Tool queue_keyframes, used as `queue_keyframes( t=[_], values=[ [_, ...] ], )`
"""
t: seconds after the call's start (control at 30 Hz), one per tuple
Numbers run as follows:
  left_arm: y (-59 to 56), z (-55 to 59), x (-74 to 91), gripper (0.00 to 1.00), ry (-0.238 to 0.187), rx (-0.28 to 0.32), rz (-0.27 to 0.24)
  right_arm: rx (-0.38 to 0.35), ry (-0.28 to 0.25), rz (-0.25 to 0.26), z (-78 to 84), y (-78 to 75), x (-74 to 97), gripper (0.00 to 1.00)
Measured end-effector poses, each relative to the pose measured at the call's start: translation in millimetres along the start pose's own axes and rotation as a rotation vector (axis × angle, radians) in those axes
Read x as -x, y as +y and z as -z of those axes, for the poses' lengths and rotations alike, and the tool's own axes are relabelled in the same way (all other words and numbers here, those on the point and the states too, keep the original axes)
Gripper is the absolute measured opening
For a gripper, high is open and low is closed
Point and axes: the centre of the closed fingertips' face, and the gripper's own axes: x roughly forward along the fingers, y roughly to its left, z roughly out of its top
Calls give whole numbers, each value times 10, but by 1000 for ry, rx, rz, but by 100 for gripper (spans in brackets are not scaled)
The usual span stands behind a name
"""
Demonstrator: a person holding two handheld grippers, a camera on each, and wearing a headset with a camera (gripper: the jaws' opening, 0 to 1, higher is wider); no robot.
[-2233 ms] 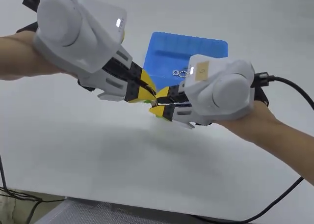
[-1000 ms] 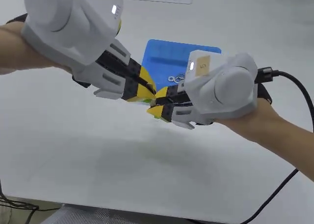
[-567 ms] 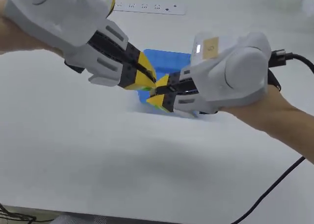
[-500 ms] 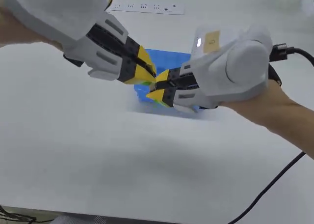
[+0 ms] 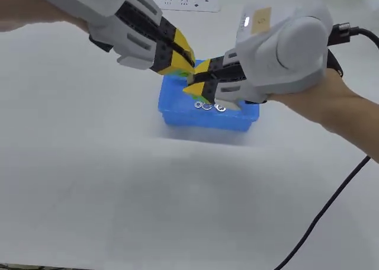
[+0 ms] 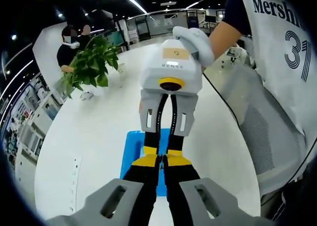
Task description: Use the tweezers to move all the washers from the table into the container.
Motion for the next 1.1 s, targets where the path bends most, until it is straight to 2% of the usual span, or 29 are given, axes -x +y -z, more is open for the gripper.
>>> queue_keyframes(
  t=[0.33,0.67,0.97,1.1],
  values=[
    [107,244,-309,7,28,29,25,-42,40,-22,345,-75,-170,10],
    [147,414,-469,7,31,71,49,-54,68,-46,510,-53,-259,10],
    [141,416,-502,7,30,75,49,-60,68,-41,560,-76,-274,10],
    [123,399,-497,7,32,55,48,-49,67,-29,558,-81,-246,10]
  ],
)
